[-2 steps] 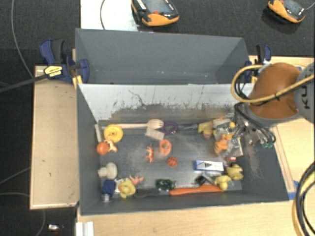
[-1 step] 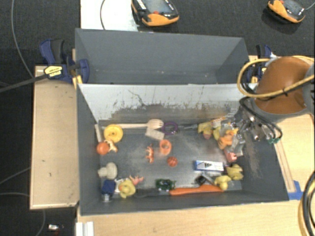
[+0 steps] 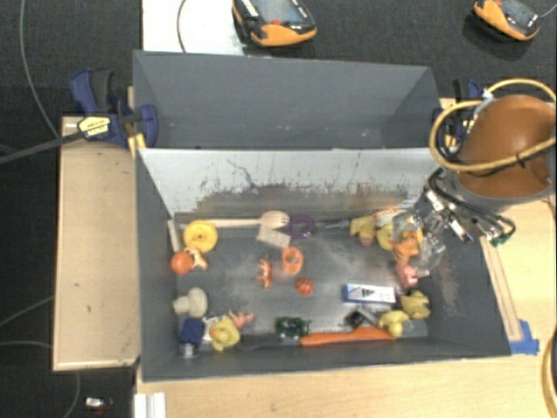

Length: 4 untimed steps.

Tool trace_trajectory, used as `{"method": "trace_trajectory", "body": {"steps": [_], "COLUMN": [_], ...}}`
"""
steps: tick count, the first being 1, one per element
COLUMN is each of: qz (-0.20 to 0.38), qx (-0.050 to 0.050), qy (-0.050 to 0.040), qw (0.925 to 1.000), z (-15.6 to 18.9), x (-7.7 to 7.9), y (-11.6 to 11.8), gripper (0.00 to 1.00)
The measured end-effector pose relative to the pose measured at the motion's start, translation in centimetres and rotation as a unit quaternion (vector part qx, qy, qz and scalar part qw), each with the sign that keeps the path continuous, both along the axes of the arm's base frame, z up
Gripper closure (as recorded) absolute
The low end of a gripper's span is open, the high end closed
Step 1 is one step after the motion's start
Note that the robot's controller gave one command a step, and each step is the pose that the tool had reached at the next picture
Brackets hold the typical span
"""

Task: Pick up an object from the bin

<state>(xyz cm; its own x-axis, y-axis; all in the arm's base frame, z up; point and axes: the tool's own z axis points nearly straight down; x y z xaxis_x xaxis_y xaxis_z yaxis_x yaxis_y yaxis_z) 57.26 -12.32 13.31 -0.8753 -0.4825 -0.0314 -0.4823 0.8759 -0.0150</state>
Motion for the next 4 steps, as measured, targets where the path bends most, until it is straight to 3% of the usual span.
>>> {"method": "trace_trajectory", "body": {"steps": [1,2,3,4], "qz": [-0.057,-0.129,-0.113,-0.018], "qx": [0.002,0.005,0.005,0.001], "qy": [-0.0018,0.0,-0.0023,-0.0029], "qw": [0.9984,0.9916,0.9936,0.9998], "z": [-3.4,-4.1,-4.8,-5.5], "x": [-0.5,-0.6,-2.1,-0.5], "y": [0.4,0.3,-0.1,-0.4], "gripper": [1.0,1.0,1.0,1.0]}}
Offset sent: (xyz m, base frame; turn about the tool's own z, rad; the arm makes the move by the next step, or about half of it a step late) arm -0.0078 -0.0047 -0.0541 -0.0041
